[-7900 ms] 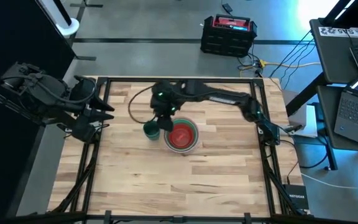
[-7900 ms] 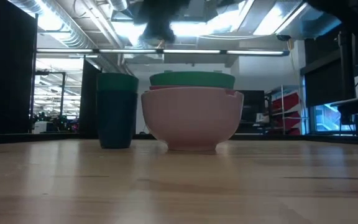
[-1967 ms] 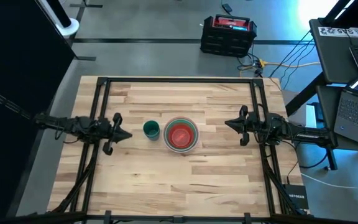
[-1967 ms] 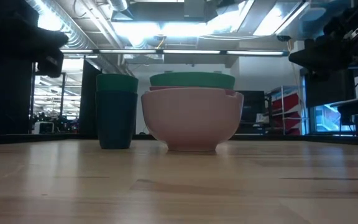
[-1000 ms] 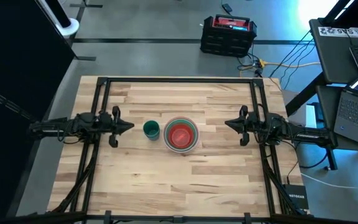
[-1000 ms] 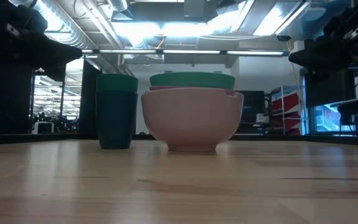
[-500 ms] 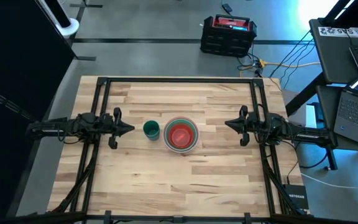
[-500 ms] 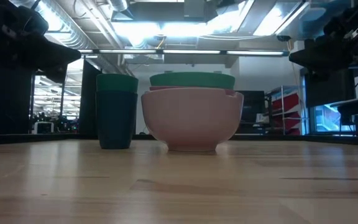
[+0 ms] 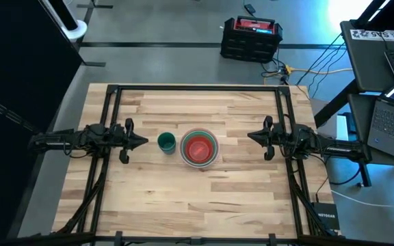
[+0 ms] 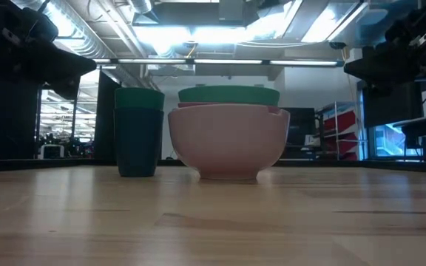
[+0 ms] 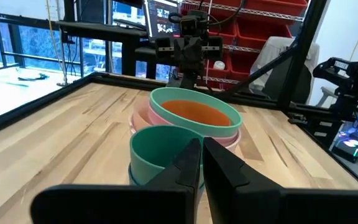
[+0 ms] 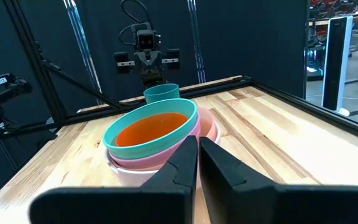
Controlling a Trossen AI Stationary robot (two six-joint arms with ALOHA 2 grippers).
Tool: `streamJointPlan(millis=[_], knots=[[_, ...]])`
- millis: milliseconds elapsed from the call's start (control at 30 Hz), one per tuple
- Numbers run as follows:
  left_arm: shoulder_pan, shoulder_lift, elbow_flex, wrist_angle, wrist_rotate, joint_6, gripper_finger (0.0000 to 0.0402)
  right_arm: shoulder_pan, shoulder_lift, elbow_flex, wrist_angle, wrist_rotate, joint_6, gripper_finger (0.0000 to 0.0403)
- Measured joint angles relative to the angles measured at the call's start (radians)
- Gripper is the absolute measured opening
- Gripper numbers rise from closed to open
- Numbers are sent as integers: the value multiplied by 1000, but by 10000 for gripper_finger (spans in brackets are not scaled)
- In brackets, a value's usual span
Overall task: Nest bowls inside each other
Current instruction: Return to Home Position
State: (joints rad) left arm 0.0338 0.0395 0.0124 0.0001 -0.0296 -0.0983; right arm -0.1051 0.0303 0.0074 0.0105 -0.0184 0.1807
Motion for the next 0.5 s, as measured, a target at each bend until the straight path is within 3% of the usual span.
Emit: streamJointPlan(millis=[500], knots=[[0, 0, 0, 0, 0, 65, 0, 0, 0, 0, 0, 1, -43, 1]])
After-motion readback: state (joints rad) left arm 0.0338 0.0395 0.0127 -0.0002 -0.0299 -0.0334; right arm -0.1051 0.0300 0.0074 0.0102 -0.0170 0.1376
